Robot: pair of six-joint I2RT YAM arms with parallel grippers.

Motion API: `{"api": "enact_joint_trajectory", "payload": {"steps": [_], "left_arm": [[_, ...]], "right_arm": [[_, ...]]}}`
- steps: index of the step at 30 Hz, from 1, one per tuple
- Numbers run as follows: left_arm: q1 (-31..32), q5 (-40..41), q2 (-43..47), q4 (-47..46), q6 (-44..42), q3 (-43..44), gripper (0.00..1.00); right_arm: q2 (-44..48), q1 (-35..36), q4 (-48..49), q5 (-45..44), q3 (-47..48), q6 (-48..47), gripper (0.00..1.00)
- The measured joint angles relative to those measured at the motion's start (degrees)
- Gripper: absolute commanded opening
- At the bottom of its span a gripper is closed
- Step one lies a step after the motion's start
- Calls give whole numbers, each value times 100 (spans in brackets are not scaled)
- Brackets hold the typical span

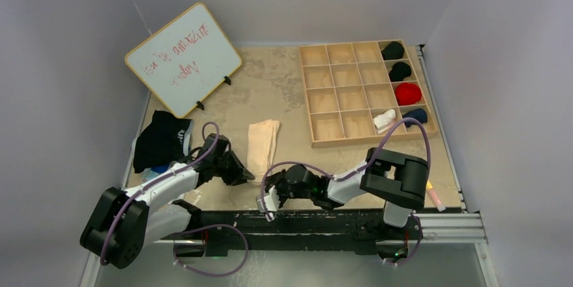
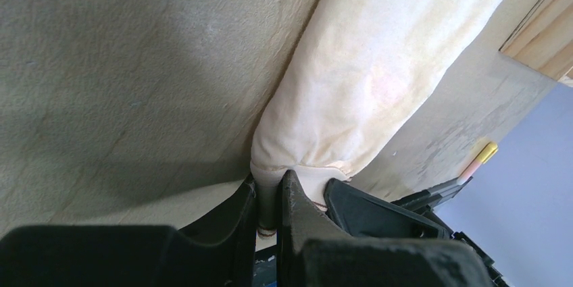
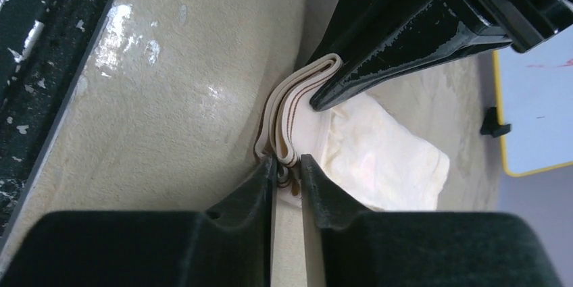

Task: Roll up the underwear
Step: Roll the underwear to the center of the board.

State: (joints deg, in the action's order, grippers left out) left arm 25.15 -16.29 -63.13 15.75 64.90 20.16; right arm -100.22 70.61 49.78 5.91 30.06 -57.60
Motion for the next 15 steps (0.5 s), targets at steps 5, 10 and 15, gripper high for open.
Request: {"api": "enact_joint_trajectory", "payload": {"steps": [5, 10, 15], "left_arm": [[-28, 9, 2, 0, 15, -2, 23], [-81, 28, 111, 98, 103, -2, 53], [-83, -55, 485, 9, 345, -205, 55]], "right_arm": [[44, -107, -417, 236, 203, 227, 0], [138, -439, -778, 715, 424, 730, 0], [205, -734, -855, 1032, 476, 1270, 0]]}}
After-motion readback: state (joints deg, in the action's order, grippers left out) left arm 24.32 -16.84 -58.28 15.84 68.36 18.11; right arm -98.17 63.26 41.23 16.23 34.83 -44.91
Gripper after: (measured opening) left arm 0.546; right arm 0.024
